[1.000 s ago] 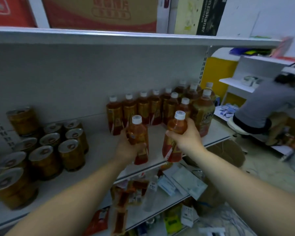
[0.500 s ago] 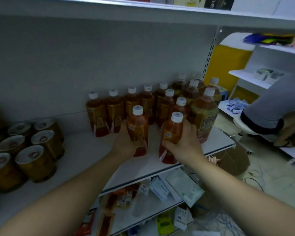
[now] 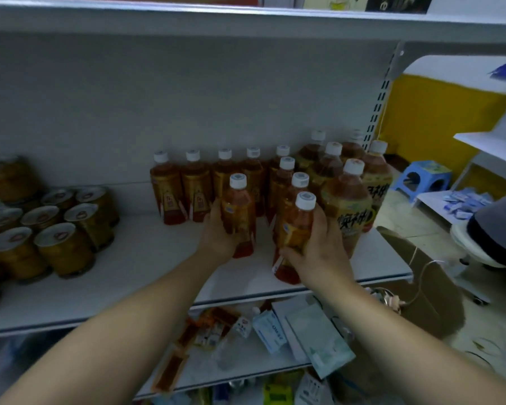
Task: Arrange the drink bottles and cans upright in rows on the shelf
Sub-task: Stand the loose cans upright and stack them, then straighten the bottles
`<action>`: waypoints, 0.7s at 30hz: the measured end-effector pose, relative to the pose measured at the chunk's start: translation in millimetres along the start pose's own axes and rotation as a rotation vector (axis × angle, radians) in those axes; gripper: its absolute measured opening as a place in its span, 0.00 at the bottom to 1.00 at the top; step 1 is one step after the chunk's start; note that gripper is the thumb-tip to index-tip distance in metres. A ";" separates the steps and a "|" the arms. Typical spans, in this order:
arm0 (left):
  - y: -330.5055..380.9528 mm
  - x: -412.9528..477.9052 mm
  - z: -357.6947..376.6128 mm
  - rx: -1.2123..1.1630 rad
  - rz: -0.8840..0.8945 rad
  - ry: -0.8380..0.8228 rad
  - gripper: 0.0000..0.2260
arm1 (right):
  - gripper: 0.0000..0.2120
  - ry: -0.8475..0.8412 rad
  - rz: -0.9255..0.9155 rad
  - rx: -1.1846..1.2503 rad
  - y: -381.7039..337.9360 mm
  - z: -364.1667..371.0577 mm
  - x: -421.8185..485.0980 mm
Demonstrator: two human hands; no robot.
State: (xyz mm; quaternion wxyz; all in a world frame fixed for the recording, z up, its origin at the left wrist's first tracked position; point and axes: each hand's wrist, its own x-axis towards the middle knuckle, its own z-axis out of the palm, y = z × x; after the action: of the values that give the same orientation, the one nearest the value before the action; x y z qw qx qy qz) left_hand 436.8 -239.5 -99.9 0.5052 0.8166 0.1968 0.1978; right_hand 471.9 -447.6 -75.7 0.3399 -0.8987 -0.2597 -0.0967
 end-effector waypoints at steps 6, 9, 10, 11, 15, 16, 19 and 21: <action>4.2 19.1 17.2 -0.011 -0.004 0.007 0.38 | 0.46 0.045 -0.044 0.028 5.9 0.1 -3.6; 5.8 30.0 26.6 -0.007 0.020 0.016 0.36 | 0.46 0.067 -0.043 0.031 6.8 3.5 -6.2; 6.6 33.9 28.9 0.007 0.031 0.011 0.36 | 0.46 0.073 -0.037 0.027 7.3 4.3 -7.0; 7.4 38.3 30.7 0.015 0.038 0.000 0.36 | 0.46 0.081 -0.030 0.024 7.8 4.6 -6.8; 8.5 55.2 31.2 0.042 0.016 -0.060 0.38 | 0.44 0.098 0.032 0.006 9.5 0.2 -1.9; 8.6 57.9 30.6 0.051 0.002 -0.074 0.40 | 0.43 0.092 0.026 -0.004 9.5 -1.1 -0.8; 10.5 59.3 28.9 0.094 -0.025 -0.112 0.43 | 0.43 0.073 -0.013 -0.031 6.9 -4.8 -1.6; 13.3 57.8 26.5 0.081 -0.023 -0.152 0.45 | 0.44 0.082 -0.039 -0.080 5.9 -6.0 -2.3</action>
State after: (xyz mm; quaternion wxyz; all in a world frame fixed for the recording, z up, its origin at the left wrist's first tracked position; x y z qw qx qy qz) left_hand 501.0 -234.6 -91.6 0.4873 0.8469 0.1748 0.1212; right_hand 473.1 -456.3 -75.3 0.3120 -0.9017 -0.2589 -0.1504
